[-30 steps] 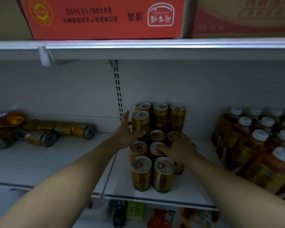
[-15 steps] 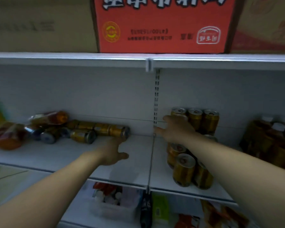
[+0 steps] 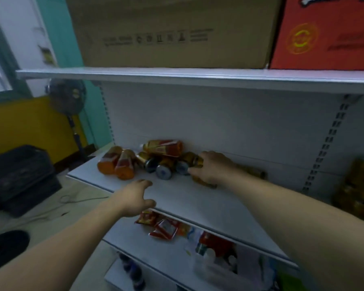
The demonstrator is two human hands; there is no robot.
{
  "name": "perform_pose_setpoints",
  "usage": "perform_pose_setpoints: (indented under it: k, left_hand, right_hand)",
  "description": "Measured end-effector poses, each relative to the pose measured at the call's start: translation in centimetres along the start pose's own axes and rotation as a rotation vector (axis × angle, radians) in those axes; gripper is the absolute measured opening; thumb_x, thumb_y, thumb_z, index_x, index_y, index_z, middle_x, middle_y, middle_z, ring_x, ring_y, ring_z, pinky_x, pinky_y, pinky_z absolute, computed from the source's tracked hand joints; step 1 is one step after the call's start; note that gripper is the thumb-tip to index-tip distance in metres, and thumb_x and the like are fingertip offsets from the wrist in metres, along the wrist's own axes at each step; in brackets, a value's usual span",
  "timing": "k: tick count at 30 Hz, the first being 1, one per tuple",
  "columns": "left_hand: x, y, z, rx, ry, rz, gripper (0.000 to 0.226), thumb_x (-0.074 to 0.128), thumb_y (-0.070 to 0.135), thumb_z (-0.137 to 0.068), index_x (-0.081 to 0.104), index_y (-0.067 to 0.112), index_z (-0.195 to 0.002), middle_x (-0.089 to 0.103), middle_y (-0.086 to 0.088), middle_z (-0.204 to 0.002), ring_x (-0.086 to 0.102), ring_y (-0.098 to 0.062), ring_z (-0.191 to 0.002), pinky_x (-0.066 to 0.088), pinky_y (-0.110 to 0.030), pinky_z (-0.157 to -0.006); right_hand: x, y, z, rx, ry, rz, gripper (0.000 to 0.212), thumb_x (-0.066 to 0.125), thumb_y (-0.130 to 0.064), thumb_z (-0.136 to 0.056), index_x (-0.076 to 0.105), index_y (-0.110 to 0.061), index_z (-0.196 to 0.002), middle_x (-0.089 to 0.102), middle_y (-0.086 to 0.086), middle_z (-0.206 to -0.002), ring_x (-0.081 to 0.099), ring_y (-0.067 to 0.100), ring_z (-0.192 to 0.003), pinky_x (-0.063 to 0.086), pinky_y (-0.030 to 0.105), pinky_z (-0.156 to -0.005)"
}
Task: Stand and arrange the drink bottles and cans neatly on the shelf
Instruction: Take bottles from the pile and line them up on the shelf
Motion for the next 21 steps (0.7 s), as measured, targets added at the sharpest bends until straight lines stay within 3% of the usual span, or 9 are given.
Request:
perform_pose_setpoints:
  k: [2,8,11,13,17,19,21]
  left_hand:
    - [-0.5,-3.0,-1.1,-0.066,0.009,0.06,0.074,0.058,0.047,-0.088,0.026,0.019,-0.148,0.03,-0.006,-0.153,0.037,-0.023,-0.135,0.035,-0.034,-0.108]
    - [-1.4,-8.7,-6.9,-0.234,0.064,0.175,0.065,0.06,0.046,-0.087,0.036,0.02,-0.141,0.047,-0.006,-0.139,0.052,-0.024,-0.119,0.042,-0.031,-0.093]
    - [-2.3,-10.0,-10.7,-0.222,0.128,0.185,0.067,0.062,0.044,-0.085,0.032,0.026,-0.143,0.05,-0.005,-0.136,0.054,-0.022,-0.115,0.045,-0.035,-0.097]
    - [-2.7,-10.6,-12.9,-0.244,0.108,0.166,0.068,0.058,0.04,-0.088,0.027,0.025,-0.146,0.04,-0.006,-0.144,0.046,-0.027,-0.125,0.04,-0.038,-0.102]
    - [-1.4,-13.1,-18.1,-0.27,0.066,0.079,0.079,0.051,0.059,-0.076,0.024,0.034,-0.147,0.018,-0.006,-0.156,0.019,-0.035,-0.141,0.027,-0.053,-0.112]
    - [-1.2,-13.0,-18.7,-0.346,0.049,0.117,0.084,0.051,0.06,-0.08,0.014,0.031,-0.15,0.012,-0.011,-0.156,0.02,-0.038,-0.14,0.029,-0.053,-0.11]
    - [-0.7,-12.8,-19.2,-0.375,0.071,0.15,0.079,0.05,0.05,-0.09,0.005,0.026,-0.15,0.01,-0.015,-0.155,0.033,-0.039,-0.134,0.039,-0.048,-0.103]
  right_hand:
    - [0.7,-2.2,-2.7,-0.037,-0.002,-0.003,0.07,0.053,-0.067,-0.083,0.046,-0.019,-0.133,0.049,0.009,-0.138,0.05,0.029,-0.12,0.045,0.038,-0.094]
    - [2.7,-7.1,-11.9,-0.157,0.03,0.059,0.077,0.059,-0.058,-0.085,0.034,-0.019,-0.147,0.041,0.008,-0.146,0.044,0.029,-0.127,0.041,0.039,-0.102]
    - [3.7,-8.9,-16.8,-0.2,-0.011,0.157,0.072,0.058,-0.053,-0.086,0.035,-0.017,-0.144,0.04,0.009,-0.143,0.042,0.03,-0.126,0.04,0.041,-0.101]
    - [4.5,-9.5,-19.3,-0.225,-0.041,0.239,0.071,0.059,-0.05,-0.086,0.032,-0.017,-0.143,0.039,0.009,-0.143,0.04,0.03,-0.126,0.039,0.043,-0.099]
    - [6.1,-9.7,-22.5,-0.215,-0.083,0.391,0.083,0.06,-0.054,-0.084,0.023,-0.017,-0.147,0.034,0.011,-0.147,0.036,0.032,-0.132,0.033,0.046,-0.103]
    - [6.7,-9.5,-23.3,-0.201,-0.082,0.447,0.09,0.061,-0.057,-0.082,0.016,-0.018,-0.15,0.034,0.014,-0.148,0.035,0.033,-0.133,0.029,0.048,-0.105]
    - [6.9,-9.2,-23.8,-0.188,-0.068,0.448,0.088,0.063,-0.054,-0.082,0.016,-0.022,-0.149,0.039,0.013,-0.144,0.038,0.033,-0.13,0.028,0.049,-0.105]
Point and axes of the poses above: each hand's wrist, its own z-axis away from the middle knuckle, its own x-axis out of the palm, y = z × x, the point moved 3 cm from there along -z, towards the middle knuckle
